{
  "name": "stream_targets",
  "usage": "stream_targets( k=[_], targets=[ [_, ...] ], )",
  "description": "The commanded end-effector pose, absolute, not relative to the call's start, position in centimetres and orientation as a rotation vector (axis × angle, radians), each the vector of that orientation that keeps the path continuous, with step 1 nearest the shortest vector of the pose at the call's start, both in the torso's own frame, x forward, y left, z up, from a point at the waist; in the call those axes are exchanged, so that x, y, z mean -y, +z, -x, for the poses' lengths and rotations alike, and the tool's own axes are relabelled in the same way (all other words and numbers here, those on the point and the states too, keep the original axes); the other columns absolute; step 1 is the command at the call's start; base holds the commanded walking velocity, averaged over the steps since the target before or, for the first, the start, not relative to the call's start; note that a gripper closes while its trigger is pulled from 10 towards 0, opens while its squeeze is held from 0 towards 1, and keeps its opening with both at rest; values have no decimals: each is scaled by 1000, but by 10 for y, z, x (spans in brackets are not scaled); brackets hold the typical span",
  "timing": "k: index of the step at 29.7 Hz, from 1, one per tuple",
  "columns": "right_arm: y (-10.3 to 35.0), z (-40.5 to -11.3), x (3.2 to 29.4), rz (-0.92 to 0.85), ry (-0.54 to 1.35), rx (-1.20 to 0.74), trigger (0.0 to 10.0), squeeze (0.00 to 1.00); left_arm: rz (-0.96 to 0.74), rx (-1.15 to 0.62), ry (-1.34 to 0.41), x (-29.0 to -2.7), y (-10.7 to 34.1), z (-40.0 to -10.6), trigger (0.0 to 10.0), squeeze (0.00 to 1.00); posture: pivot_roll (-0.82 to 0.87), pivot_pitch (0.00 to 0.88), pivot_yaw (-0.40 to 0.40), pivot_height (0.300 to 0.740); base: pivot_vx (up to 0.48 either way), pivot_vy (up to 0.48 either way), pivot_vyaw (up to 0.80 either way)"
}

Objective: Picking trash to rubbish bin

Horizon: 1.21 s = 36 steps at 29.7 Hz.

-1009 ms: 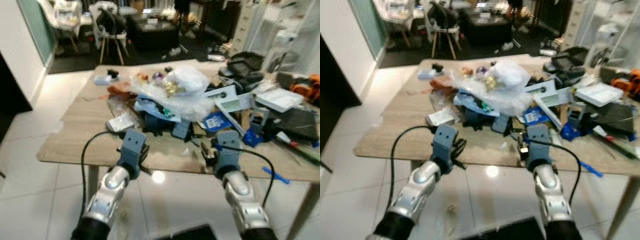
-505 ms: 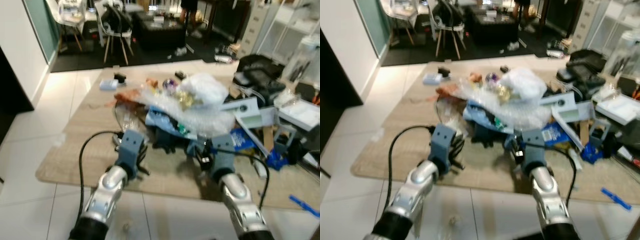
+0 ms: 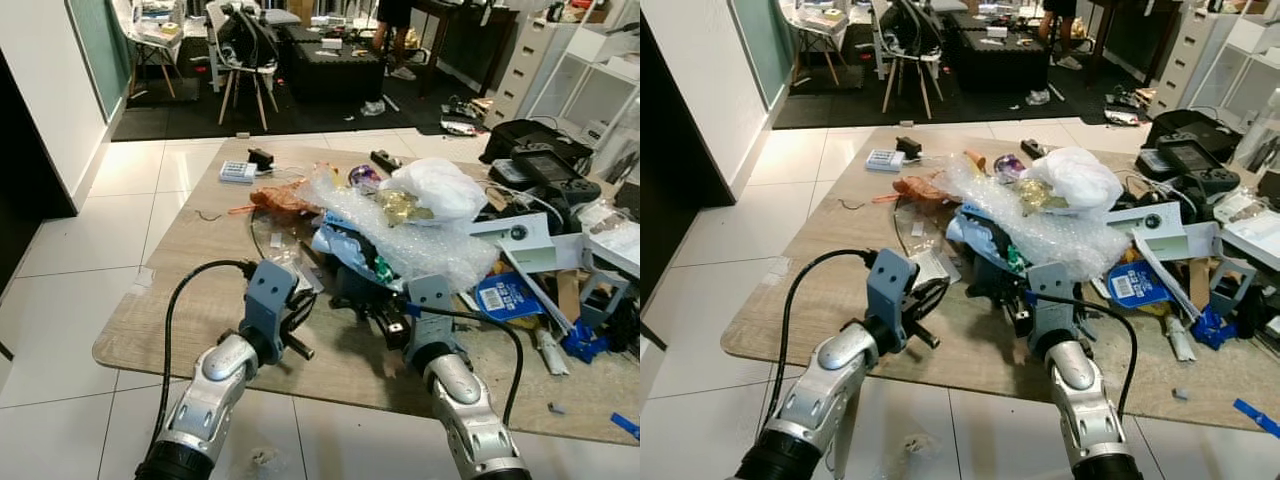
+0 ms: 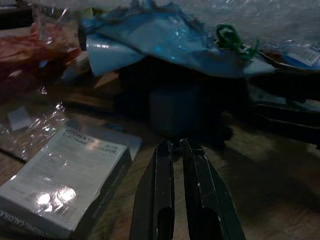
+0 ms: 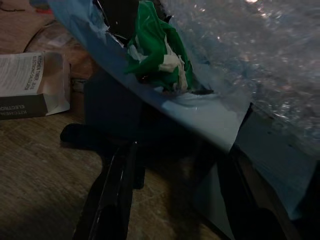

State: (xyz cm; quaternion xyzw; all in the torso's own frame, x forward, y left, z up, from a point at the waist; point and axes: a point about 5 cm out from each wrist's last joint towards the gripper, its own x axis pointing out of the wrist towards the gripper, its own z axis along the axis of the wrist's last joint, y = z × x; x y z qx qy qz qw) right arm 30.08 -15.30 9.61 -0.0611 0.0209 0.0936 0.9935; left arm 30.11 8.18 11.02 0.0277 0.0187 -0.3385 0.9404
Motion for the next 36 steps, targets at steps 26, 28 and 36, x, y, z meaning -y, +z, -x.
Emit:
stream_targets(
  k=[26, 28, 36],
  targets=[
    [99, -300, 171, 188, 31, -36, 10000, 1000, -116, 13, -869, -80, 118, -290, 10000, 0, -129, 66, -28, 740, 0, 0, 0],
    [103, -302, 175, 204, 13, -23, 10000, 1000, -114, 17, -866, -80, 118, -290, 10000, 0, -130, 67, -28, 740, 0, 0, 0],
    [93, -307, 190, 146, -90, -82, 10000, 596, -125, 30, -873, -77, 119, -291, 10000, 0, -132, 69, -26, 740, 0, 0, 0]
  ],
)
